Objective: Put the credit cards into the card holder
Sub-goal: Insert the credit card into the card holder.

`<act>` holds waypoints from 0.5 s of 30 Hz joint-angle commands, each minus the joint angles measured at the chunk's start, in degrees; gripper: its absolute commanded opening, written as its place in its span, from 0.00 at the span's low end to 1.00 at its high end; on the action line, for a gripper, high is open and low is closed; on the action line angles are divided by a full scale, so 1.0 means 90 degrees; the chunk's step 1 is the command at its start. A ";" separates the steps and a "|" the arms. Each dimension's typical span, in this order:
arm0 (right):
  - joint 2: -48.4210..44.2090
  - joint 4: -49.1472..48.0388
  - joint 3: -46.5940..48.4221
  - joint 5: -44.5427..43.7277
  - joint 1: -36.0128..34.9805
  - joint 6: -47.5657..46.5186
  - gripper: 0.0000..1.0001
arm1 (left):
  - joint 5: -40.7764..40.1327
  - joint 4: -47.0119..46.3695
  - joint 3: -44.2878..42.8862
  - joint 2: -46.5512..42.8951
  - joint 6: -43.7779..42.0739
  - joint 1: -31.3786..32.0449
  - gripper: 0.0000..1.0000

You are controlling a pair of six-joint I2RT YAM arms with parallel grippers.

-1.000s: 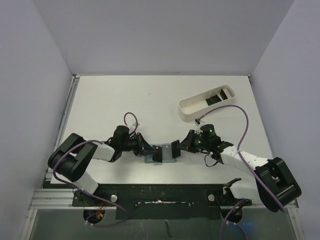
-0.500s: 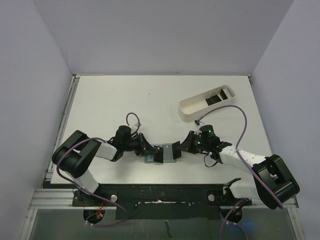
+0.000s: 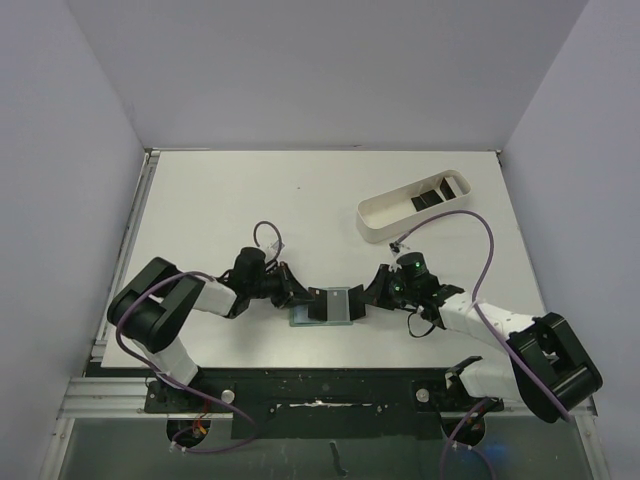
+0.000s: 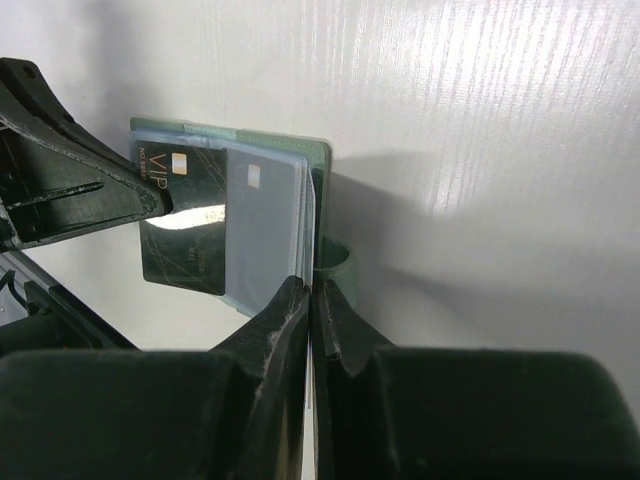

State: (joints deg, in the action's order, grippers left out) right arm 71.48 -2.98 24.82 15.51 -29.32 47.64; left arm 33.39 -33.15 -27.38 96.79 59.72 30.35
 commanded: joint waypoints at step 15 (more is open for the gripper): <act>-0.0309 0.0183 -0.0015 -0.0409 -0.0062 -0.0194 0.00 | -0.0287 0.0952 -0.0339 -0.0149 -0.0236 0.0172 0.00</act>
State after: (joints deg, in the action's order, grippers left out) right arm 70.65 -1.93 24.82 14.02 -29.52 47.07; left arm 32.34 -29.93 -29.39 97.51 59.29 31.44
